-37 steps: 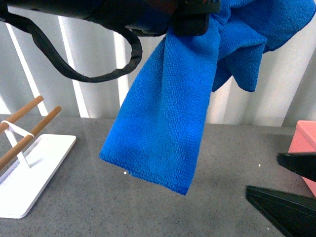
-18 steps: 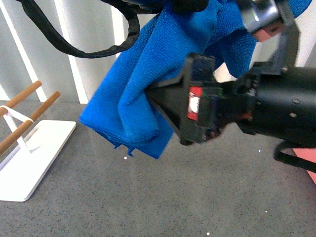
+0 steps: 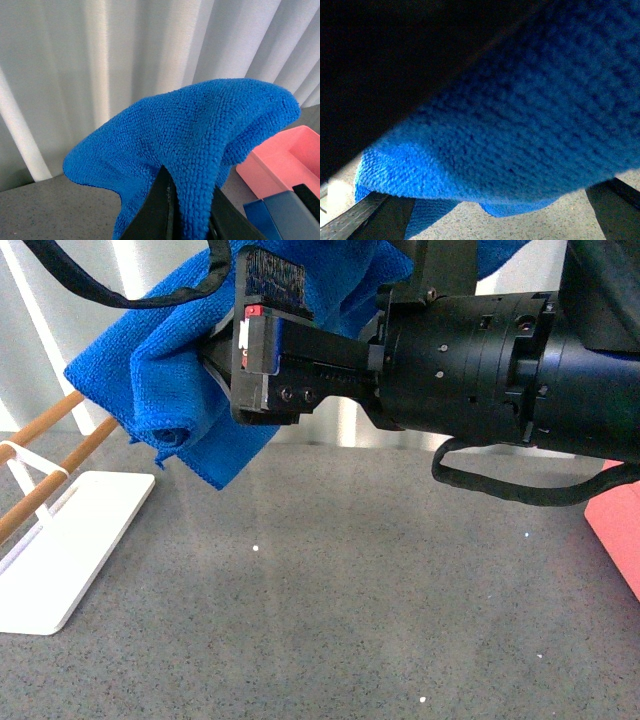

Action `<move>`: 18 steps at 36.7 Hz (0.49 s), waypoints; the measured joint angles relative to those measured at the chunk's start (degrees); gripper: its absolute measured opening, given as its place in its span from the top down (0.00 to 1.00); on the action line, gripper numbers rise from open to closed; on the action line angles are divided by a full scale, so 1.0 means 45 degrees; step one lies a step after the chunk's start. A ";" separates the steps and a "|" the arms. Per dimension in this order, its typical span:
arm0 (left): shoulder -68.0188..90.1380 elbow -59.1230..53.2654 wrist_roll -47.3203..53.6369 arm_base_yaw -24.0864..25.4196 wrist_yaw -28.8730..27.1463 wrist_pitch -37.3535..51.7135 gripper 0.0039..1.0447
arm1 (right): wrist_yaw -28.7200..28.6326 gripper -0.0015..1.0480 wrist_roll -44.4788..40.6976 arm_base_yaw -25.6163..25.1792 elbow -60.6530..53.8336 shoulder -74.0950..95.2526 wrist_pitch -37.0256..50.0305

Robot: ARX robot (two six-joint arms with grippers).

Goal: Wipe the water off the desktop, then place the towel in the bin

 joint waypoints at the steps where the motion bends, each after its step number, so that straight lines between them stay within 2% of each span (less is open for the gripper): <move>1: 0.0000 0.0000 0.0000 0.0005 0.0000 0.0000 0.96 | 0.0024 0.12 0.0068 0.0034 0.0005 0.0039 0.0117; 2: -0.0010 0.0000 0.0000 0.0010 0.0000 0.0000 0.96 | 0.0058 0.13 0.0083 0.0053 0.0005 0.0053 0.0189; 7: -0.0073 0.0044 -0.0024 0.0019 0.0005 0.0000 0.96 | 0.0350 0.37 0.0554 0.0214 0.0000 0.0204 0.1146; 18: -0.0107 0.0063 0.0039 -0.0039 0.0214 -0.0005 0.96 | 0.0573 0.84 0.0855 0.0287 -0.0573 0.0083 0.1807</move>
